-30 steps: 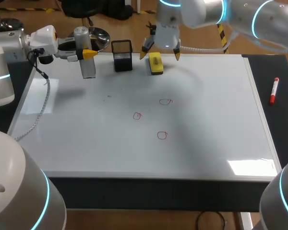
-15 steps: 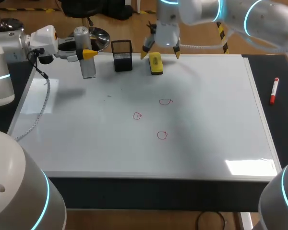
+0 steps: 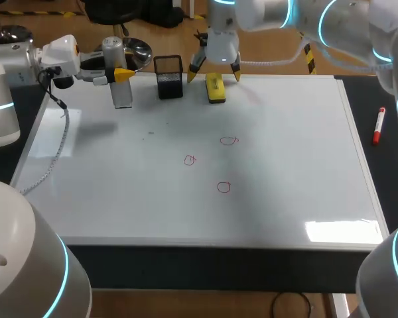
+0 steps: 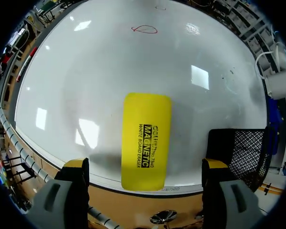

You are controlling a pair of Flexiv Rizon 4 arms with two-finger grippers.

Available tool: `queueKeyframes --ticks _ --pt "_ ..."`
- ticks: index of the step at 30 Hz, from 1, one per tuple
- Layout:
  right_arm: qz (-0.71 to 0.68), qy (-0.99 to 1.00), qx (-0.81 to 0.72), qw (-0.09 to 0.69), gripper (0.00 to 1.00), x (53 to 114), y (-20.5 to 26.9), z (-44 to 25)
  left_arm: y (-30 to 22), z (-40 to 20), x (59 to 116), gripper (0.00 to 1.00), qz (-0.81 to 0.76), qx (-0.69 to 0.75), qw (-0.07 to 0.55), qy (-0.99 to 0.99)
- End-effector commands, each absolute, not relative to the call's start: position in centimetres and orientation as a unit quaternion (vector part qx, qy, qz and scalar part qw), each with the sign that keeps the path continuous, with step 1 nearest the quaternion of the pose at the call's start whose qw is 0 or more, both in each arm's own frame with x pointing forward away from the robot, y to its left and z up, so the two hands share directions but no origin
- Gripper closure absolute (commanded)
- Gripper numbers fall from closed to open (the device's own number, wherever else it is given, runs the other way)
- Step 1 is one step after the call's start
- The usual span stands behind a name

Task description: Pick up the inspection probe, press it on each red-marked spot on the whiteboard one by one, put down the probe, pick up the eraser, and wipe off all the red marks.

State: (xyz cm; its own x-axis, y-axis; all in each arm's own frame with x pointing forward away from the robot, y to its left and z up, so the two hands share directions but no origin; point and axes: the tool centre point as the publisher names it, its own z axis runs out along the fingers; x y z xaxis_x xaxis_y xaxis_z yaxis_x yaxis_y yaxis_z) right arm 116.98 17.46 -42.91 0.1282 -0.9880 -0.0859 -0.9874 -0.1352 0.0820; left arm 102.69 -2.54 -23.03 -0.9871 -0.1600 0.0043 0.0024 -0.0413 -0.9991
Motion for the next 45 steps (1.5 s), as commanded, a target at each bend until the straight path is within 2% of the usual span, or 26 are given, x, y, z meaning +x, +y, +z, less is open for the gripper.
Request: queueKeyframes --ticks 1,2,4,5,6,11,16,18,20,21,22,32,45 --pt "-0.069 -0.657 0.751 0.017 0.00 117.9 18.0 -43.4 -2.6 -22.9 102.6 1.00 -0.719 -0.057 0.058 0.690" --pt "-0.068 -0.657 0.751 0.018 0.00 117.8 18.0 -43.4 -2.6 -22.9 102.6 1.00 -0.719 -0.057 0.058 0.690" --pt "-0.067 -0.657 0.751 0.018 0.09 117.9 18.1 -43.5 -2.6 -22.9 102.6 1.00 -0.719 -0.057 0.058 0.690" --pt "-0.066 -0.658 0.750 0.018 0.11 117.9 18.1 -43.5 -2.6 -22.9 102.6 1.00 -0.719 -0.057 0.058 0.690" --pt "-0.066 -0.658 0.750 0.018 0.33 117.9 18.2 -43.5 -2.6 -22.9 102.6 1.00 -0.719 -0.057 0.058 0.690" --pt "-0.064 -0.658 0.750 0.021 0.38 117.8 18.3 -43.5 -2.6 -22.9 102.6 1.00 -0.719 -0.057 0.058 0.690" --pt "-0.065 -0.659 0.749 0.026 0.67 117.5 18.3 -43.7 -2.6 -22.9 102.6 1.00 -0.719 -0.057 0.058 0.690" --pt "-0.066 -0.659 0.749 0.027 0.71 117.4 18.3 -43.8 -2.6 -22.9 102.6 1.00 -0.719 -0.057 0.058 0.690" --pt "-0.065 -0.660 0.748 0.028 0.87 117.4 18.3 -43.8 -2.6 -22.9 102.6 1.00 -0.719 -0.057 0.058 0.690" --pt "-0.065 -0.660 0.748 0.029 0.90 117.3 18.3 -43.9 -2.6 -22.9 102.6 1.00 -0.719 -0.057 0.058 0.690" --pt "-0.064 -0.660 0.748 0.029 1.00 117.3 18.3 -43.9 -2.6 -22.9 102.6 1.00 -0.719 -0.057 0.058 0.690" --pt "-0.056 -0.675 0.735 0.041 1.00 116.8 17.5 -43.2 -2.6 -22.9 102.6 1.00 -0.719 -0.057 0.058 0.690" --pt "-0.054 -0.755 0.652 0.057 1.00 115.9 13.0 -41.0 -2.6 -22.9 102.6 1.00 -0.719 -0.057 0.058 0.690"
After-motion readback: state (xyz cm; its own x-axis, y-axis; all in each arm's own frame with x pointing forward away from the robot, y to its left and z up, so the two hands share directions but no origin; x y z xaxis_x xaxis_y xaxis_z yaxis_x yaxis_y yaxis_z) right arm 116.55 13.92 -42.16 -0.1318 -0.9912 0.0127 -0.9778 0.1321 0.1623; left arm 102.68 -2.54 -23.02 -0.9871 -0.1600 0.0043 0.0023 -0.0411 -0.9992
